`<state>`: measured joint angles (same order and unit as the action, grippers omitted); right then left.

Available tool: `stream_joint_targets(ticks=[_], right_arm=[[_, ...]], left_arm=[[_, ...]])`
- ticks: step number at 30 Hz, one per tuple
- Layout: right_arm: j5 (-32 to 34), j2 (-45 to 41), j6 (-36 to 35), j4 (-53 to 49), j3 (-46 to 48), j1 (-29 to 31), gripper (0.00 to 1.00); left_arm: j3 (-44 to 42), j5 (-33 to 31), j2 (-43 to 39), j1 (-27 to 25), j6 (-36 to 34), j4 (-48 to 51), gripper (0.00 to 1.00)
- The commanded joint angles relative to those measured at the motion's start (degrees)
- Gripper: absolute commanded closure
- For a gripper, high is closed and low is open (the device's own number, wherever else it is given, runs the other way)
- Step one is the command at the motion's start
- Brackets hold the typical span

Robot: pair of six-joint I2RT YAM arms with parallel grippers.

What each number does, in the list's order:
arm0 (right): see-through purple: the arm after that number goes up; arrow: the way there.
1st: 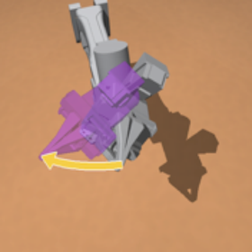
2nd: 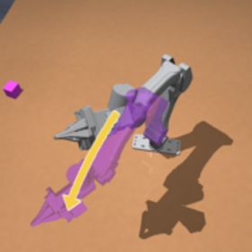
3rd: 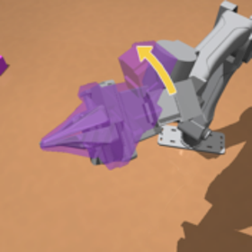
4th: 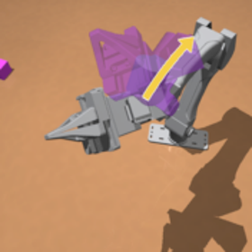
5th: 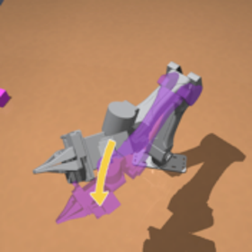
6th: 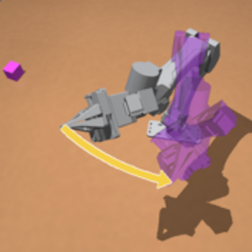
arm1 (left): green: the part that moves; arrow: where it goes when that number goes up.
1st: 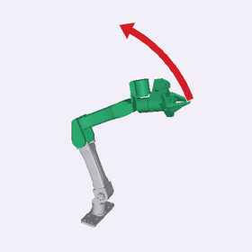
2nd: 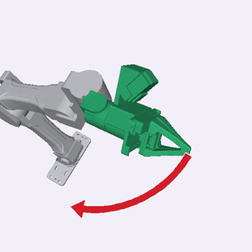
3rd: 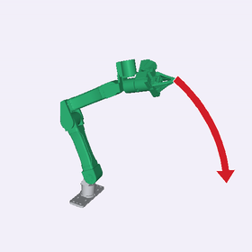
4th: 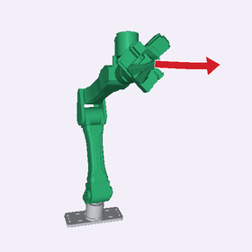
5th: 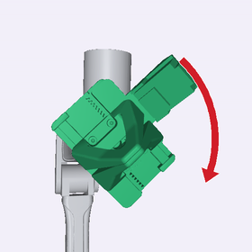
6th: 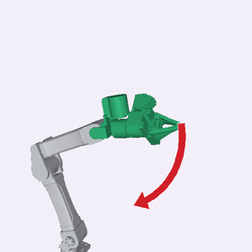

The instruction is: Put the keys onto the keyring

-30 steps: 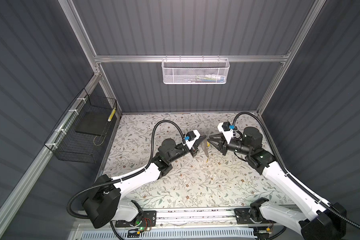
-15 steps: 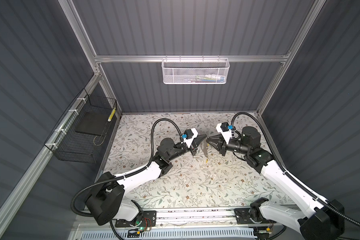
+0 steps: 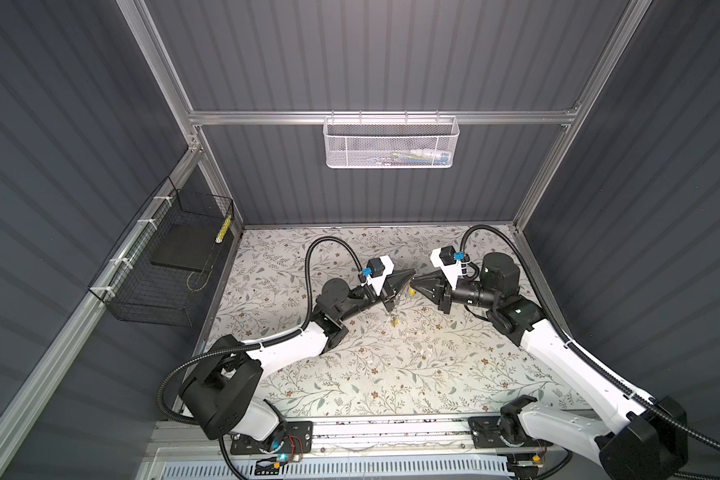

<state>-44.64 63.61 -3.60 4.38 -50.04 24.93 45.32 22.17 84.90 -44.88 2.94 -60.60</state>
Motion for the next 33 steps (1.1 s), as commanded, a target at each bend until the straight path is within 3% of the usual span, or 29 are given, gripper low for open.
stream_joint_targets(ticks=[1, 12, 33], right_arm=[[-2.7, 0.2, -0.7, 1.2, -0.4, 0.6, 0.85], [2.9, -0.9, -3.9, -3.2, 0.5, 0.5, 0.72], [4.9, -2.9, -4.8, -4.0, 1.4, 0.4, 0.65]], left_arm=[[-0.3, 1.2, 0.6, 0.1, 1.5, -4.6, 1.0], [-1.4, 0.7, -0.9, 0.2, 1.0, -4.4, 1.0], [-3.3, 0.8, -2.5, 0.4, 1.0, -6.8, 1.0]])
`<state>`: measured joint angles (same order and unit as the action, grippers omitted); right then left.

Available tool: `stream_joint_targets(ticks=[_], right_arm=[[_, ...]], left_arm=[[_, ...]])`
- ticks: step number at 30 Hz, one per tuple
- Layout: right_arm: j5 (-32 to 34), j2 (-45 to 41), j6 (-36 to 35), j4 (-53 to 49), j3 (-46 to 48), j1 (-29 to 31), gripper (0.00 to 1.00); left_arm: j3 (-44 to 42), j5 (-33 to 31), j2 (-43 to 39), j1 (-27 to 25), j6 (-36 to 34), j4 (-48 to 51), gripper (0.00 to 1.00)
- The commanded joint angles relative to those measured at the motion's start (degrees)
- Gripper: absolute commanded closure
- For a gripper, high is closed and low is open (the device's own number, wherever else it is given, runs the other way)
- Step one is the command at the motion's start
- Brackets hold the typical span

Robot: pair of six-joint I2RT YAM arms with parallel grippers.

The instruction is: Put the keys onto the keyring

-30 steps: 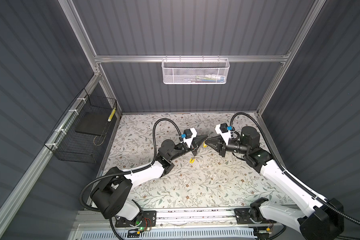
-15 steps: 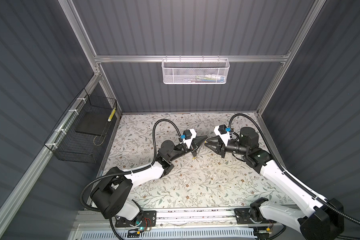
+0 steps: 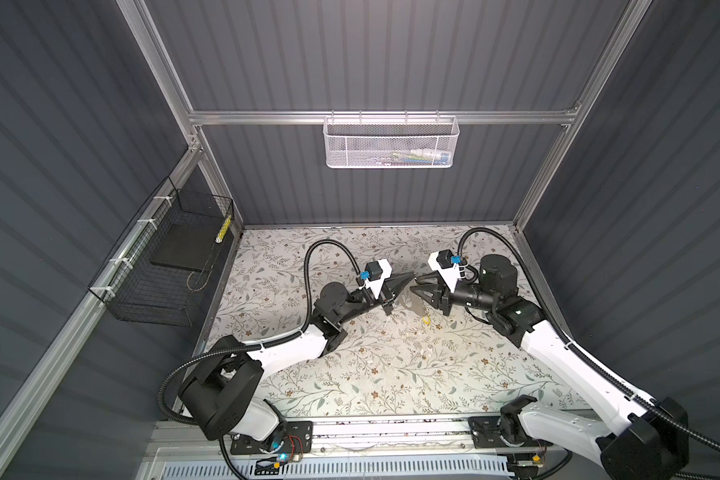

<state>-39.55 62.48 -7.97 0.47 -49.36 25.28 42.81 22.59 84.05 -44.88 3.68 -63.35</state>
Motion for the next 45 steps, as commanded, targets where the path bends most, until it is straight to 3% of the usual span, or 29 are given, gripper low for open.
stream_joint_targets(ticks=[1, 10, 15, 20, 26, 32, 37, 42, 45], right_arm=[[-0.3, -2.2, -0.4, 0.0, 0.9, 0.1, 0.65], [0.9, -4.5, 0.2, 0.6, 1.9, -0.2, 0.61], [2.8, -5.0, 1.0, 1.0, 2.0, -1.0, 0.59], [5.3, -4.3, 2.4, 2.0, 2.0, -2.0, 0.56], [8.2, -1.2, 5.3, 3.9, 0.6, -3.2, 0.51], [6.7, 4.2, 9.3, 6.5, -1.2, -4.0, 0.49], [4.2, 5.6, 11.4, 10.5, -0.4, -4.1, 0.45], [1.6, 7.2, 12.9, 12.7, -0.7, -4.1, 0.44], [-0.2, 7.7, 13.7, 14.1, -0.8, -4.0, 0.43]], left_arm=[[-0.7, 0.8, -1.6, 0.6, 0.6, -4.0, 1.0], [0.3, 4.2, -1.0, 2.6, 2.2, -4.4, 1.0], [3.2, 14.6, 1.8, 8.0, 7.9, -7.7, 1.0], [9.7, 26.8, 5.3, 11.0, 9.8, -4.9, 1.0], [15.8, 36.0, 7.7, 13.6, 10.4, -1.0, 1.0], [19.9, 42.4, 9.4, 15.1, 13.8, -2.2, 1.0], [22.0, 45.0, 11.4, 15.7, 20.3, -8.9, 1.0], [24.7, 47.2, 15.8, 16.1, 33.9, -23.9, 1.0], [26.8, 47.9, 17.6, 16.2, 37.0, -24.2, 1.0]])
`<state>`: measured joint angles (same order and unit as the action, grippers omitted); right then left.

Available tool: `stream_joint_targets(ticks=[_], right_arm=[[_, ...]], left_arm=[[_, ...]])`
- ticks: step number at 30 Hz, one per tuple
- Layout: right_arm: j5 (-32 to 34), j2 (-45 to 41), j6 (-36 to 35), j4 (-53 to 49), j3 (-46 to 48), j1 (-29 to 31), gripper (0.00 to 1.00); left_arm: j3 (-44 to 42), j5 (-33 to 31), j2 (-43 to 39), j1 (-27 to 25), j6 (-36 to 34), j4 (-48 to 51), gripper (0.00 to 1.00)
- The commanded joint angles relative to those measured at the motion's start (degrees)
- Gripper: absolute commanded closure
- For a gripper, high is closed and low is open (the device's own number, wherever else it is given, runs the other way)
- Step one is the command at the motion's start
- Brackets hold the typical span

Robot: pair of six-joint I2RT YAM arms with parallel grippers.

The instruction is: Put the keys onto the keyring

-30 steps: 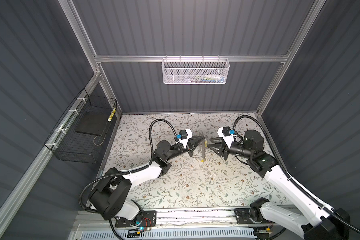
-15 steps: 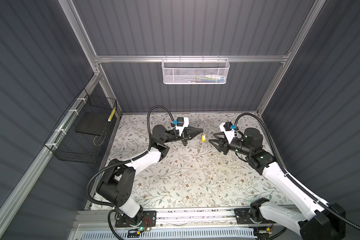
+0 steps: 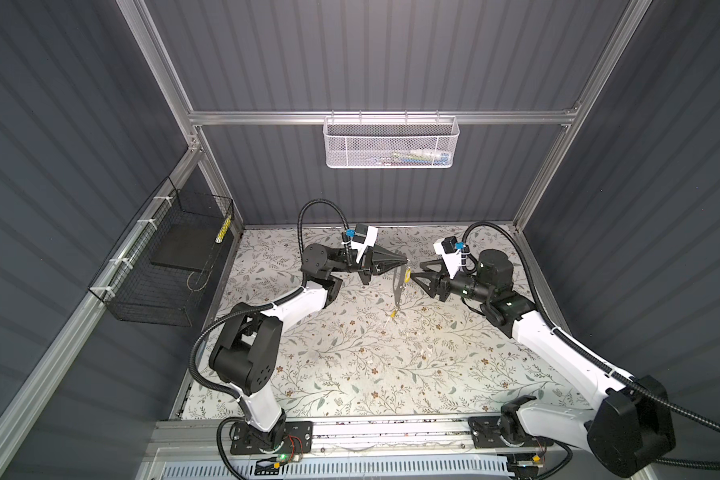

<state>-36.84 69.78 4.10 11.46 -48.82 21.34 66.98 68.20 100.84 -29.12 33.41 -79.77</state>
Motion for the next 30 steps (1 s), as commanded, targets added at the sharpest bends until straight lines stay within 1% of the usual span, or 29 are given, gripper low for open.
stream_joint_targets(ticks=[1, 12, 17, 23, 26, 29, 30], right_arm=[[-3.0, 0.6, 1.9, 3.3, -1.5, -0.1, 0.43], [-4.6, 4.0, 2.6, 5.0, -3.5, -0.1, 0.42], [-6.1, 6.2, 2.9, 6.6, -4.7, -0.1, 0.42], [-9.9, 8.6, 2.8, 7.3, -6.7, -0.2, 0.43], [-10.9, 9.8, 2.9, 7.2, -7.7, -0.2, 0.51], [-11.8, 10.5, 3.0, 7.4, -8.3, -0.2, 0.63], [-11.9, 10.6, 3.0, 7.5, -8.4, -0.2, 0.65]], left_arm=[[2.7, 2.3, 1.0, 0.5, 7.3, -7.8, 1.0], [2.7, 2.6, 0.5, 0.5, 7.7, -7.8, 1.0], [2.6, 3.1, 0.1, 0.5, 8.0, -7.8, 1.0], [2.4, 3.3, -0.4, 0.5, 8.3, -7.8, 1.0], [2.0, 3.3, -0.7, 0.5, 8.1, -7.8, 1.0], [1.7, 3.6, -1.0, 0.5, 8.0, -7.8, 1.0], [1.7, 3.5, -1.2, 0.5, 8.0, -7.8, 1.0]])
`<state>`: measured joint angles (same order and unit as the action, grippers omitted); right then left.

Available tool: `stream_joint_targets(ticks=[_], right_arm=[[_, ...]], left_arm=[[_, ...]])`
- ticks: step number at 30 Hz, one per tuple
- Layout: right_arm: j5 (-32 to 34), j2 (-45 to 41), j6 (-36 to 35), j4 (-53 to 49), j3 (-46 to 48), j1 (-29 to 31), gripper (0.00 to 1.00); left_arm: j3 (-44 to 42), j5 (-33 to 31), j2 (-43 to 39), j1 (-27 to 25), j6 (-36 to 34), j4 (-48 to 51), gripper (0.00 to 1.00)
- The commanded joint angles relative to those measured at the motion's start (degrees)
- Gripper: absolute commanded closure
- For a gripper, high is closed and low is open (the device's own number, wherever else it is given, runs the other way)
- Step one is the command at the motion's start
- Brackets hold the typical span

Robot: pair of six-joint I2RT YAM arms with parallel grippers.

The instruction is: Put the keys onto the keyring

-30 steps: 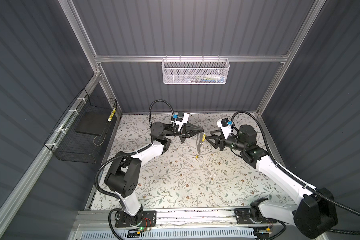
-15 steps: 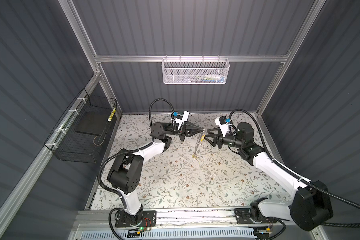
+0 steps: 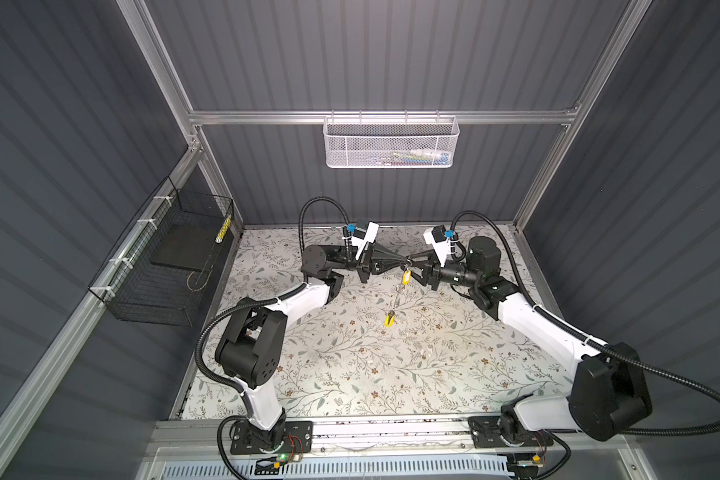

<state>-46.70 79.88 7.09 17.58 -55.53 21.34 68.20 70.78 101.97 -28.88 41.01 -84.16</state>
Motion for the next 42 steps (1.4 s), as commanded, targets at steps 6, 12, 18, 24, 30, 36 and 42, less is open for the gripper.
stream_joint_targets(ticks=[6, 12, 18, 24, 30, 36, 42], right_arm=[[-2.3, 0.9, 0.2, 1.3, -2.1, -0.2, 0.6], [-0.4, 0.0, -0.2, 0.7, -1.6, -0.2, 0.73], [4.2, -1.6, -1.7, -2.7, -1.3, -0.2, 0.85], [15.6, -5.2, -7.1, -10.6, -2.3, -0.2, 0.85], [25.3, -8.3, -14.7, -20.3, -6.2, -0.2, 0.86], [35.4, -9.8, -22.1, -27.9, -9.9, 0.1, 0.87], [45.4, -9.7, -30.7, -33.7, -13.0, 3.4, 0.87]], left_arm=[[0.5, 1.1, -2.2, 0.2, 0.4, -3.4, 1.0], [0.0, 1.1, -2.3, 0.2, 0.1, -3.4, 1.0], [-0.1, 0.8, -2.0, 0.2, -0.1, -3.4, 1.0], [0.0, 0.8, -1.6, 0.3, -0.1, -3.4, 1.0], [0.3, 0.2, -0.9, 0.3, -0.1, -3.4, 0.77], [-2.0, -3.5, -2.2, 1.2, -3.2, -2.3, 0.74], [-6.4, -17.9, -9.1, 1.7, -23.9, 24.4, 0.73]])
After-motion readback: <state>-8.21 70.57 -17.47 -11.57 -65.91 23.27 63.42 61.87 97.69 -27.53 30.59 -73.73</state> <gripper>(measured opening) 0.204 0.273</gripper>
